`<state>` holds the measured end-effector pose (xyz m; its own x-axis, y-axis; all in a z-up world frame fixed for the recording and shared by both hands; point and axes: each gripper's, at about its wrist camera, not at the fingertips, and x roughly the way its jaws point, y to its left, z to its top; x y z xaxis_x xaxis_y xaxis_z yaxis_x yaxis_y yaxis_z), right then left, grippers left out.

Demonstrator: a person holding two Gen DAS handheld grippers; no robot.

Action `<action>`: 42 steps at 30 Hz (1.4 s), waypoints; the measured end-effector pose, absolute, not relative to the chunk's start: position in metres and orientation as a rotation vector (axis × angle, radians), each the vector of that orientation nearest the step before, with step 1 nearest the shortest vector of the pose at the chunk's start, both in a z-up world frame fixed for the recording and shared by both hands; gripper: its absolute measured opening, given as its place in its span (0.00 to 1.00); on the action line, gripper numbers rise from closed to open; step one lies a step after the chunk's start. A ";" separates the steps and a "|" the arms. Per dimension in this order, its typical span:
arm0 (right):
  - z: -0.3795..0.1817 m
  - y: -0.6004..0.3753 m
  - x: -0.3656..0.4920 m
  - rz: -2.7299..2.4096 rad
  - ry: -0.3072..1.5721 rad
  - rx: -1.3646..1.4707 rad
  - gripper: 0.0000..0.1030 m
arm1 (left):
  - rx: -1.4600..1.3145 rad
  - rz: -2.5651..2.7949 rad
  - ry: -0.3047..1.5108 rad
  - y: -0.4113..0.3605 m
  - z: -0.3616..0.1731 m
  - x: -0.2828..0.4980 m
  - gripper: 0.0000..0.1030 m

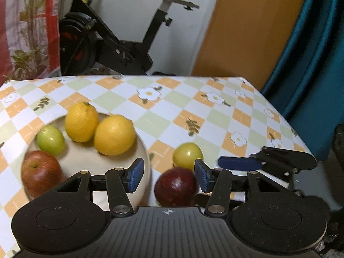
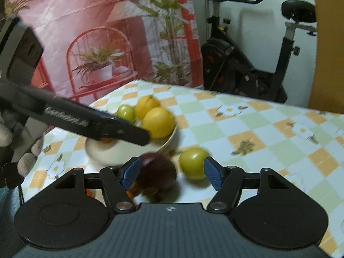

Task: Organize fruits
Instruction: 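Move the right tool to the dark purple mangosteen on the table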

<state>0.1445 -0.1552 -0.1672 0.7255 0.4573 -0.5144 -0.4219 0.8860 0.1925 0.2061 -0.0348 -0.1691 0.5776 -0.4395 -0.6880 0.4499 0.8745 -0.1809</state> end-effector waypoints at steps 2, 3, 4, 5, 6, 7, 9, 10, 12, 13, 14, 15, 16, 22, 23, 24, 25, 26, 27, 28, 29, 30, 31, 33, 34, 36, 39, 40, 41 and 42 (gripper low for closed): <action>-0.176 -0.149 0.146 0.492 0.602 0.064 0.67 | 0.026 -0.526 0.810 -0.038 -0.172 0.205 0.52; -0.179 -0.147 0.148 0.490 0.608 0.070 0.67 | 0.032 -0.526 0.812 -0.039 -0.174 0.205 0.52; -0.182 -0.146 0.149 0.489 0.615 0.082 0.67 | 0.039 -0.526 0.812 -0.039 -0.175 0.205 0.52; -0.185 -0.145 0.152 0.488 0.624 0.098 0.67 | 0.043 -0.525 0.813 -0.041 -0.175 0.205 0.52; -0.187 -0.145 0.154 0.490 0.631 0.115 0.67 | 0.044 -0.525 0.816 -0.042 -0.176 0.206 0.52; -0.189 -0.145 0.157 0.494 0.636 0.138 0.67 | 0.043 -0.526 0.818 -0.042 -0.176 0.206 0.52; -0.191 -0.146 0.162 0.500 0.649 0.179 0.68 | 0.044 -0.526 0.822 -0.044 -0.177 0.207 0.52; -0.192 -0.146 0.164 0.504 0.656 0.196 0.68 | 0.046 -0.527 0.825 -0.043 -0.178 0.207 0.52; -0.193 -0.144 0.167 0.507 0.668 0.207 0.68 | 0.048 -0.528 0.829 -0.044 -0.179 0.207 0.52; -0.194 -0.143 0.168 0.504 0.673 0.204 0.68 | 0.048 -0.527 0.831 -0.045 -0.180 0.208 0.52; -0.195 -0.141 0.169 0.502 0.681 0.203 0.68 | 0.047 -0.526 0.833 -0.045 -0.180 0.208 0.52; -0.196 -0.141 0.170 0.501 0.690 0.205 0.64 | 0.046 -0.525 0.834 -0.045 -0.181 0.208 0.52; -0.197 -0.140 0.170 0.505 0.696 0.210 0.62 | 0.043 -0.524 0.836 -0.044 -0.181 0.207 0.52; -0.198 -0.147 0.167 0.509 0.721 0.255 0.61 | 0.041 -0.548 0.834 -0.047 -0.179 0.204 0.52; -0.198 -0.149 0.165 0.509 0.731 0.262 0.61 | 0.042 -0.554 0.833 -0.048 -0.179 0.203 0.52; -0.197 -0.151 0.164 0.508 0.740 0.265 0.61 | 0.041 -0.561 0.832 -0.049 -0.179 0.202 0.52; -0.196 -0.155 0.162 0.506 0.750 0.268 0.61 | 0.037 -0.571 0.834 -0.051 -0.178 0.202 0.52; -0.195 -0.159 0.160 0.504 0.761 0.278 0.61 | 0.032 -0.578 0.836 -0.052 -0.178 0.201 0.52; -0.195 -0.163 0.158 0.501 0.773 0.290 0.61 | 0.031 -0.585 0.838 -0.054 -0.179 0.201 0.52; -0.194 -0.169 0.156 0.501 0.786 0.305 0.61 | 0.035 -0.592 0.838 -0.057 -0.179 0.200 0.52; -0.194 -0.174 0.156 0.506 0.801 0.316 0.61 | 0.041 -0.600 0.836 -0.060 -0.180 0.200 0.52; -0.193 -0.178 0.156 0.515 0.817 0.325 0.61 | 0.047 -0.607 0.835 -0.063 -0.180 0.199 0.52; -0.192 -0.183 0.156 0.526 0.835 0.330 0.61 | 0.052 -0.614 0.834 -0.066 -0.181 0.199 0.52; -0.189 -0.188 0.157 0.537 0.853 0.323 0.61 | 0.062 -0.623 0.829 -0.073 -0.182 0.198 0.52; -0.186 -0.189 0.157 0.540 0.853 0.315 0.60 | 0.065 -0.624 0.828 -0.076 -0.182 0.199 0.52; -0.182 -0.192 0.157 0.540 0.847 0.296 0.60 | 0.067 -0.616 0.826 -0.080 -0.183 0.200 0.52; -0.180 -0.195 0.159 0.528 0.828 0.296 0.60 | 0.067 -0.600 0.823 -0.080 -0.182 0.204 0.52; -0.180 -0.196 0.159 0.522 0.820 0.303 0.60 | 0.064 -0.593 0.818 -0.079 -0.180 0.205 0.52; -0.180 -0.198 0.159 0.514 0.811 0.312 0.60 | 0.049 -0.590 0.811 -0.076 -0.177 0.206 0.52; -0.180 -0.200 0.160 0.502 0.800 0.323 0.60 | 0.029 -0.592 0.810 -0.073 -0.175 0.207 0.52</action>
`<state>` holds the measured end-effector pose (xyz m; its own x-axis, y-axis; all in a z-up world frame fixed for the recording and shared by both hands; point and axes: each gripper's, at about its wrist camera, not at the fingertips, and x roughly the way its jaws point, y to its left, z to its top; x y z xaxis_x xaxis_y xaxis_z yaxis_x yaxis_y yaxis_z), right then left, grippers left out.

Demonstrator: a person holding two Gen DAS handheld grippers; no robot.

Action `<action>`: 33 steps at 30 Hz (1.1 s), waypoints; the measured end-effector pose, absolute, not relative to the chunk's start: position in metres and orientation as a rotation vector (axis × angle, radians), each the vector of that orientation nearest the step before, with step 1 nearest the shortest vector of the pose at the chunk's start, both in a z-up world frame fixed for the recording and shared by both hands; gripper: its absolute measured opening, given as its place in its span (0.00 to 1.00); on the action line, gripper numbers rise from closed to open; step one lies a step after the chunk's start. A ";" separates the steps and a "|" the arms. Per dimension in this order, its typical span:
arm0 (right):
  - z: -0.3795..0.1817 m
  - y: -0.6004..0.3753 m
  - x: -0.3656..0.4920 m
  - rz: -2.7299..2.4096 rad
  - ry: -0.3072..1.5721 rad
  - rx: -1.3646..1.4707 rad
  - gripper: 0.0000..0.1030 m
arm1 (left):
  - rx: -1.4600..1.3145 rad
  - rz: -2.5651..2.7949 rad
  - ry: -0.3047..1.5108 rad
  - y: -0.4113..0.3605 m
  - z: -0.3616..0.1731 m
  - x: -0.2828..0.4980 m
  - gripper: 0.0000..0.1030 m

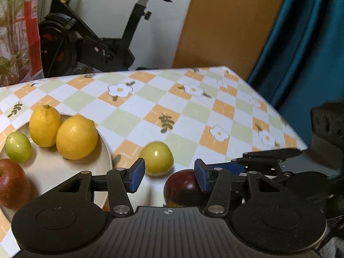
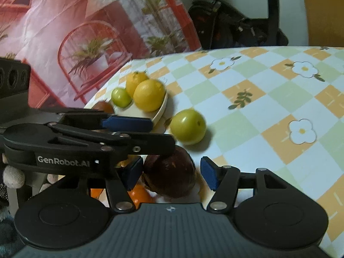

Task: Organize fruits
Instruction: 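Move the right tool to the dark purple mangosteen on the table, then close the right gripper on the mangosteen and lift it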

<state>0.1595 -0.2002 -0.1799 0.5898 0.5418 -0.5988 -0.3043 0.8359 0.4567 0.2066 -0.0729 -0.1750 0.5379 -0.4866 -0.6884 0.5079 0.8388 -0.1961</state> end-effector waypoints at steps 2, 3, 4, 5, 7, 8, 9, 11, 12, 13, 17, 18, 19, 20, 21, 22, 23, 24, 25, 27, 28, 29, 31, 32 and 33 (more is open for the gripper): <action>-0.180 -0.209 0.160 0.475 0.778 0.355 0.60 | -0.005 -0.590 0.806 -0.067 -0.171 0.208 0.52; -0.179 -0.213 0.161 0.463 0.770 0.366 0.60 | -0.012 -0.589 0.804 -0.065 -0.170 0.209 0.52; -0.179 -0.218 0.162 0.453 0.761 0.377 0.60 | -0.013 -0.589 0.802 -0.064 -0.169 0.209 0.52; -0.179 -0.223 0.162 0.438 0.753 0.391 0.60 | -0.012 -0.587 0.800 -0.064 -0.169 0.209 0.52; -0.180 -0.234 0.164 0.395 0.743 0.425 0.60 | -0.018 -0.590 0.803 -0.064 -0.170 0.210 0.52; -0.181 -0.240 0.164 0.374 0.737 0.438 0.60 | -0.020 -0.595 0.808 -0.065 -0.171 0.210 0.52; -0.181 -0.244 0.165 0.358 0.733 0.449 0.59 | -0.020 -0.599 0.811 -0.066 -0.172 0.210 0.52; -0.183 -0.254 0.165 0.328 0.727 0.469 0.58 | -0.013 -0.613 0.820 -0.071 -0.175 0.208 0.52; -0.184 -0.257 0.165 0.320 0.725 0.475 0.58 | -0.011 -0.621 0.823 -0.073 -0.177 0.208 0.52; -0.185 -0.259 0.165 0.313 0.723 0.480 0.58 | -0.008 -0.634 0.828 -0.076 -0.178 0.207 0.52; -0.187 -0.263 0.165 0.304 0.718 0.491 0.58 | 0.034 -0.678 0.832 -0.086 -0.182 0.200 0.52; -0.187 -0.264 0.166 0.301 0.719 0.496 0.58 | 0.052 -0.684 0.830 -0.089 -0.183 0.198 0.52; -0.188 -0.265 0.166 0.299 0.719 0.502 0.58 | 0.075 -0.688 0.830 -0.093 -0.184 0.197 0.52; -0.188 -0.266 0.167 0.300 0.720 0.509 0.58 | 0.091 -0.690 0.831 -0.096 -0.186 0.197 0.52; -0.189 -0.267 0.167 0.300 0.721 0.513 0.58 | 0.105 -0.691 0.833 -0.099 -0.187 0.197 0.52; -0.189 -0.267 0.168 0.301 0.722 0.513 0.58 | 0.114 -0.687 0.838 -0.102 -0.190 0.198 0.52; -0.189 -0.267 0.169 0.300 0.722 0.510 0.58 | 0.117 -0.680 0.845 -0.103 -0.191 0.200 0.52; -0.189 -0.267 0.169 0.300 0.722 0.509 0.58 | 0.113 -0.673 0.854 -0.104 -0.193 0.203 0.52; -0.189 -0.267 0.169 0.299 0.723 0.507 0.58 | 0.106 -0.665 0.865 -0.105 -0.195 0.206 0.52; -0.189 -0.267 0.168 0.297 0.723 0.503 0.58 | 0.077 -0.658 0.879 -0.104 -0.196 0.211 0.52; -0.188 -0.268 0.168 0.294 0.723 0.507 0.58 | 0.069 -0.654 0.880 -0.104 -0.196 0.212 0.52; -0.188 -0.268 0.167 0.289 0.722 0.508 0.59 | 0.064 -0.651 0.881 -0.104 -0.195 0.214 0.52; -0.187 -0.270 0.165 0.282 0.722 0.479 0.59 | 0.058 -0.653 0.884 -0.103 -0.195 0.215 0.52; -0.187 -0.271 0.162 0.280 0.720 0.453 0.59 | 0.059 -0.655 0.885 -0.103 -0.195 0.216 0.52; -0.185 -0.270 0.159 0.278 0.715 0.418 0.59 | 0.062 -0.658 0.885 -0.104 -0.195 0.216 0.52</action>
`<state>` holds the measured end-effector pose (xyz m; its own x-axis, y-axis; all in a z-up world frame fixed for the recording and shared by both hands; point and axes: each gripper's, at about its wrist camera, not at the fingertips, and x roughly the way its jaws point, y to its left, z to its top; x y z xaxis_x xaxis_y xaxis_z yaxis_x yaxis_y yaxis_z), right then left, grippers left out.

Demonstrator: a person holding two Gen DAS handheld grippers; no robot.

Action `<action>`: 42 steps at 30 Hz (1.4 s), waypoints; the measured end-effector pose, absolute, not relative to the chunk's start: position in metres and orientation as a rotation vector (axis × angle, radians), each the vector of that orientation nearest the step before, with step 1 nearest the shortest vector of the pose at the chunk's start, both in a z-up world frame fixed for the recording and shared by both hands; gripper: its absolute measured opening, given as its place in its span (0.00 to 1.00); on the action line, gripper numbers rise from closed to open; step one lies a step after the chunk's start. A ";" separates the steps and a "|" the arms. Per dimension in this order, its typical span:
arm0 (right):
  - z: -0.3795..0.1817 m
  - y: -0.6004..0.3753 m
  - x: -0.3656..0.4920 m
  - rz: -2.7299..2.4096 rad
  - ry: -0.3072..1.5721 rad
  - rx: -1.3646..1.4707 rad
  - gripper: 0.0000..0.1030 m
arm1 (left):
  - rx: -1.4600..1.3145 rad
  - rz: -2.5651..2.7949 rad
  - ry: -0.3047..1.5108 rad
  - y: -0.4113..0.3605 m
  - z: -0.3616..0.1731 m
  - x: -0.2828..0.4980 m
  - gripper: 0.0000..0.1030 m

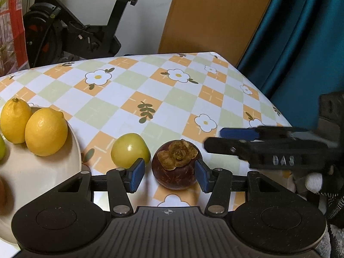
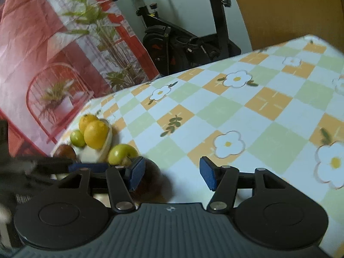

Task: Organize fruits
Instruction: 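Close the right gripper on the mangosteen and lift it, then carry the mangosteen over the plate beside the lemons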

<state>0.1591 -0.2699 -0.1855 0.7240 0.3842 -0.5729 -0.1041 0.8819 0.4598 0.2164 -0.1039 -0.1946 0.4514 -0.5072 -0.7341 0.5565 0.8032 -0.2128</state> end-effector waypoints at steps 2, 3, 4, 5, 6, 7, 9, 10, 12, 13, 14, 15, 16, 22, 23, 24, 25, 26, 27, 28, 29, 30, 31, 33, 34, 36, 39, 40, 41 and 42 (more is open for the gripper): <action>-0.182 -0.266 0.148 0.273 0.674 0.288 0.59 | 0.062 -0.659 0.887 -0.105 -0.194 0.218 0.52; -0.181 -0.263 0.143 0.279 0.652 0.232 0.61 | 0.059 -0.659 0.889 -0.105 -0.194 0.219 0.52; -0.181 -0.259 0.137 0.291 0.637 0.175 0.62 | 0.056 -0.659 0.891 -0.105 -0.194 0.219 0.52; -0.181 -0.254 0.132 0.304 0.628 0.123 0.62 | 0.051 -0.658 0.892 -0.105 -0.194 0.220 0.52; -0.182 -0.248 0.128 0.323 0.623 0.076 0.63 | 0.049 -0.658 0.892 -0.105 -0.193 0.220 0.52; -0.184 -0.242 0.124 0.342 0.622 0.039 0.64 | 0.048 -0.659 0.893 -0.106 -0.193 0.220 0.52; -0.189 -0.228 0.120 0.380 0.626 -0.039 0.66 | 0.042 -0.661 0.898 -0.107 -0.194 0.220 0.53; -0.191 -0.221 0.119 0.393 0.626 -0.072 0.66 | 0.037 -0.660 0.899 -0.108 -0.195 0.220 0.53; -0.194 -0.210 0.121 0.403 0.623 -0.098 0.66 | 0.032 -0.659 0.901 -0.109 -0.195 0.220 0.53; -0.195 -0.206 0.123 0.407 0.621 -0.096 0.66 | 0.028 -0.658 0.903 -0.109 -0.196 0.220 0.53; -0.196 -0.202 0.125 0.412 0.619 -0.090 0.66 | 0.026 -0.659 0.904 -0.110 -0.196 0.220 0.53; -0.197 -0.200 0.128 0.416 0.619 -0.088 0.66 | 0.024 -0.659 0.904 -0.111 -0.196 0.220 0.53; -0.197 -0.197 0.131 0.420 0.620 -0.091 0.66 | 0.021 -0.659 0.905 -0.111 -0.197 0.221 0.53; -0.203 -0.190 0.146 0.420 0.636 -0.073 0.68 | -0.004 -0.664 0.910 -0.112 -0.200 0.220 0.53; -0.203 -0.190 0.147 0.417 0.638 -0.068 0.68 | -0.004 -0.667 0.912 -0.113 -0.201 0.220 0.53; -0.203 -0.189 0.148 0.416 0.639 -0.061 0.67 | -0.004 -0.669 0.912 -0.113 -0.202 0.220 0.53; -0.204 -0.188 0.149 0.417 0.639 -0.054 0.67 | -0.005 -0.670 0.912 -0.114 -0.202 0.219 0.53; -0.204 -0.187 0.150 0.416 0.641 -0.051 0.65 | -0.006 -0.668 0.910 -0.115 -0.203 0.219 0.53; -0.205 -0.187 0.150 0.413 0.645 -0.050 0.63 | -0.007 -0.667 0.909 -0.115 -0.203 0.218 0.53; -0.205 -0.186 0.150 0.407 0.648 -0.053 0.63 | -0.008 -0.668 0.907 -0.115 -0.203 0.218 0.53; -0.205 -0.186 0.150 0.404 0.650 -0.053 0.63 | -0.006 -0.671 0.905 -0.115 -0.203 0.217 0.53; -0.204 -0.186 0.149 0.402 0.651 -0.054 0.63 | -0.001 -0.673 0.903 -0.116 -0.203 0.216 0.53; -0.203 -0.186 0.149 0.402 0.652 -0.053 0.63 | 0.005 -0.677 0.900 -0.116 -0.203 0.214 0.53; -0.203 -0.187 0.147 0.404 0.660 -0.045 0.63 | 0.013 -0.685 0.889 -0.116 -0.200 0.211 0.53; -0.201 -0.189 0.146 0.407 0.664 -0.035 0.63 | 0.015 -0.692 0.880 -0.114 -0.198 0.208 0.53; -0.197 -0.190 0.143 0.410 0.662 -0.028 0.63 | 0.013 -0.706 0.859 -0.109 -0.192 0.203 0.53; -0.185 -0.188 0.140 0.428 0.651 -0.028 0.63 | -0.016 -0.706 0.839 -0.098 -0.182 0.201 0.52; -0.181 -0.186 0.140 0.435 0.648 -0.031 0.63 | -0.023 -0.705 0.828 -0.093 -0.178 0.200 0.52; -0.176 -0.184 0.140 0.442 0.644 -0.034 0.63 | -0.027 -0.703 0.815 -0.087 -0.173 0.199 0.52; -0.172 -0.180 0.142 0.447 0.641 -0.035 0.63 | -0.029 -0.699 0.805 -0.083 -0.169 0.199 0.52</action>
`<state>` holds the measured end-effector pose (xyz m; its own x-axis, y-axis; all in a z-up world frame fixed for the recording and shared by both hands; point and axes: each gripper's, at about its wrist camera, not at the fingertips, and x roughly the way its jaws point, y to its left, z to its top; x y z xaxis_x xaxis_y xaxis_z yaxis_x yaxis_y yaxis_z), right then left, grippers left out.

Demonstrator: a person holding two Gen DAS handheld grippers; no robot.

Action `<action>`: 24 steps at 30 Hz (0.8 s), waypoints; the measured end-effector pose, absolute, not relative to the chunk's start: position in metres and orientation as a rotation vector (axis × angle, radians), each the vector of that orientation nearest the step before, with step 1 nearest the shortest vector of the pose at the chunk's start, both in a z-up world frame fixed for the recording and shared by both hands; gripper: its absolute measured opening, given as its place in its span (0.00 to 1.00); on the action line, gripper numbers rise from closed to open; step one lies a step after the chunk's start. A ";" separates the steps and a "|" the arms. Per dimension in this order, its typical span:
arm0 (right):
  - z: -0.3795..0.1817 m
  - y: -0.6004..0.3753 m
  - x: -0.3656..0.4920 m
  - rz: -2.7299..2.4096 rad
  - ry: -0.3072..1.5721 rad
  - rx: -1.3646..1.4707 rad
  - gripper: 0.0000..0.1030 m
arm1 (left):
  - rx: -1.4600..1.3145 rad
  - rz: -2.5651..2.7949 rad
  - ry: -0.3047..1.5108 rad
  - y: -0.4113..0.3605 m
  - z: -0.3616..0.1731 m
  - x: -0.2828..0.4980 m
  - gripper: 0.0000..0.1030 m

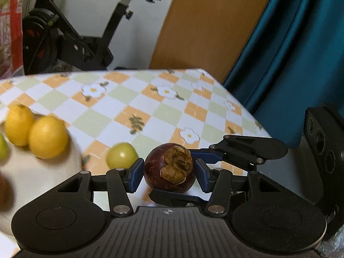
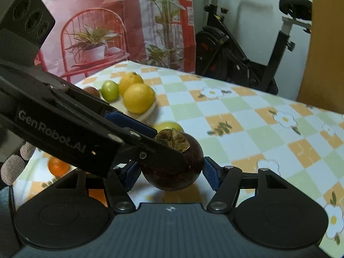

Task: Organize fruits
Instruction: 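Carry the mangosteen over the plate beside the lemons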

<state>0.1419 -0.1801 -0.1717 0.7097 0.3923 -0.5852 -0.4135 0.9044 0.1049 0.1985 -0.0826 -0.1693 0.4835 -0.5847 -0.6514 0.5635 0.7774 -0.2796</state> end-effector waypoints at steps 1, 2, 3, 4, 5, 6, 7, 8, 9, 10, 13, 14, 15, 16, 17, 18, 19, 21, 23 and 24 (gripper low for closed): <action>-0.166 -0.176 0.144 0.456 0.637 -0.034 0.63 | -0.030 -0.695 0.792 -0.075 -0.165 0.199 0.52; -0.161 -0.172 0.146 0.466 0.633 -0.030 0.63 | -0.033 -0.690 0.783 -0.068 -0.161 0.200 0.52; -0.157 -0.167 0.149 0.476 0.630 -0.028 0.63 | -0.041 -0.682 0.777 -0.060 -0.158 0.201 0.52; -0.153 -0.161 0.152 0.488 0.626 -0.027 0.63 | -0.053 -0.671 0.775 -0.053 -0.155 0.204 0.52; -0.150 -0.155 0.156 0.499 0.623 -0.028 0.63 | -0.069 -0.656 0.776 -0.044 -0.153 0.207 0.52; -0.147 -0.147 0.161 0.512 0.621 -0.029 0.63 | -0.085 -0.640 0.778 -0.035 -0.152 0.211 0.52; -0.144 -0.139 0.167 0.526 0.622 -0.031 0.63 | -0.103 -0.618 0.782 -0.025 -0.151 0.215 0.52; -0.143 -0.130 0.173 0.540 0.623 -0.034 0.63 | -0.116 -0.596 0.784 -0.017 -0.150 0.218 0.52; -0.142 -0.121 0.179 0.554 0.626 -0.040 0.63 | -0.124 -0.576 0.784 -0.010 -0.150 0.220 0.52; -0.141 -0.112 0.186 0.568 0.629 -0.045 0.63 | -0.127 -0.550 0.781 -0.001 -0.149 0.223 0.52; -0.140 -0.082 0.207 0.609 0.627 -0.080 0.63 | -0.141 -0.487 0.771 0.025 -0.147 0.235 0.52; -0.139 -0.072 0.215 0.622 0.625 -0.089 0.63 | -0.154 -0.471 0.770 0.033 -0.147 0.240 0.52; -0.139 -0.064 0.222 0.633 0.626 -0.093 0.63 | -0.168 -0.457 0.769 0.040 -0.146 0.244 0.52; -0.139 -0.055 0.229 0.642 0.627 -0.096 0.63 | -0.185 -0.440 0.770 0.049 -0.147 0.249 0.52; -0.140 -0.049 0.236 0.648 0.629 -0.100 0.63 | -0.194 -0.427 0.771 0.055 -0.147 0.253 0.52; -0.141 -0.042 0.243 0.653 0.631 -0.106 0.63 | -0.197 -0.416 0.774 0.060 -0.148 0.258 0.52; -0.142 -0.034 0.249 0.658 0.637 -0.110 0.63 | -0.196 -0.404 0.779 0.063 -0.150 0.262 0.52; -0.145 -0.022 0.260 0.663 0.654 -0.117 0.63 | -0.196 -0.393 0.786 0.067 -0.154 0.268 0.52; -0.150 -0.013 0.267 0.661 0.667 -0.128 0.63 | -0.204 -0.387 0.792 0.069 -0.156 0.272 0.52; -0.152 -0.012 0.269 0.658 0.672 -0.127 0.63 | -0.209 -0.387 0.789 0.070 -0.157 0.274 0.52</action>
